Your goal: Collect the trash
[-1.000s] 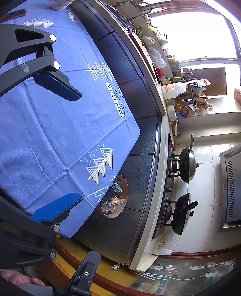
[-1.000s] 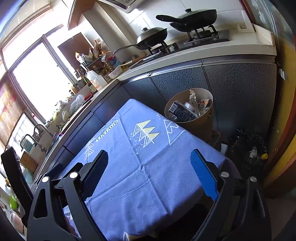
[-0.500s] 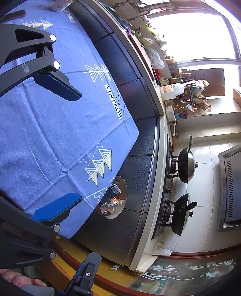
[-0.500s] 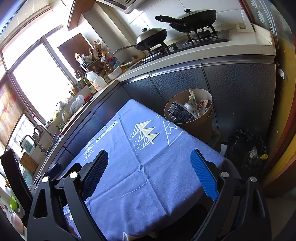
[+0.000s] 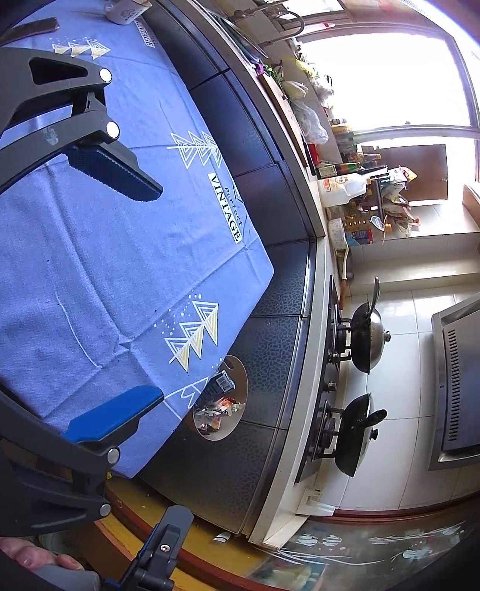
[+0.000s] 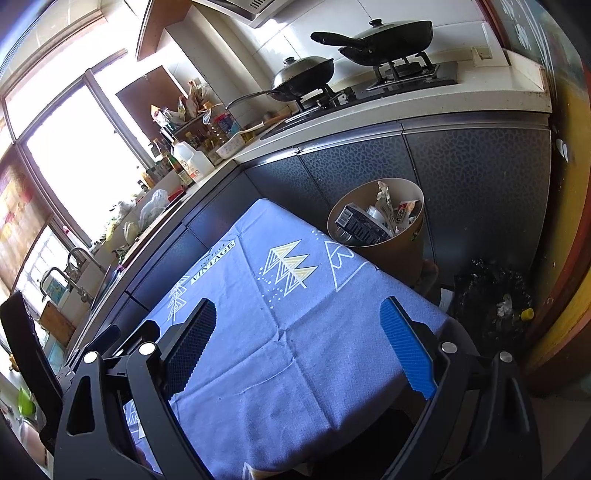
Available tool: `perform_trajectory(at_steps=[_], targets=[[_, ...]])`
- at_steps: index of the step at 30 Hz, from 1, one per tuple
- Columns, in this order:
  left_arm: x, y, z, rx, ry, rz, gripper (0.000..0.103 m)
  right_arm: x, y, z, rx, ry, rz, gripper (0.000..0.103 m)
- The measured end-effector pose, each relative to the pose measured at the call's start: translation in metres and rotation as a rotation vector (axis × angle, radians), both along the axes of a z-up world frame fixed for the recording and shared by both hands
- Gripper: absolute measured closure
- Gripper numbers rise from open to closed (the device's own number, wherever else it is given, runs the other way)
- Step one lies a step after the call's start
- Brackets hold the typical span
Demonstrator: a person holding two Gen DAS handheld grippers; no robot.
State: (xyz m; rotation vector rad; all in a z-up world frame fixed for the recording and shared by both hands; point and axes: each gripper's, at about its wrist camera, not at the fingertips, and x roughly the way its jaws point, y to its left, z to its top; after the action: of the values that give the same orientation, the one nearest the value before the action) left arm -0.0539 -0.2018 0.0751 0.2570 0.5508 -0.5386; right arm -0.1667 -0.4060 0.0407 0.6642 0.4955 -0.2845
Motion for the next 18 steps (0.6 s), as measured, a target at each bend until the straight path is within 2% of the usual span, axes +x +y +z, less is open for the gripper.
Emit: perform_trajectory(at_steps=[7,18], targets=[[-0.0017,-0.0001,0.0000,0.005,-0.024,0.020,0.004,-0.0006,0.0012,-0.0011,0.001,0.001,0.001,0.014],[0.0021,-0.0006,-0.0075,0.041,0.019,0.014,0.004,0.0013,0.0038,-0.0034,-0.003,0.008,0.006,0.014]])
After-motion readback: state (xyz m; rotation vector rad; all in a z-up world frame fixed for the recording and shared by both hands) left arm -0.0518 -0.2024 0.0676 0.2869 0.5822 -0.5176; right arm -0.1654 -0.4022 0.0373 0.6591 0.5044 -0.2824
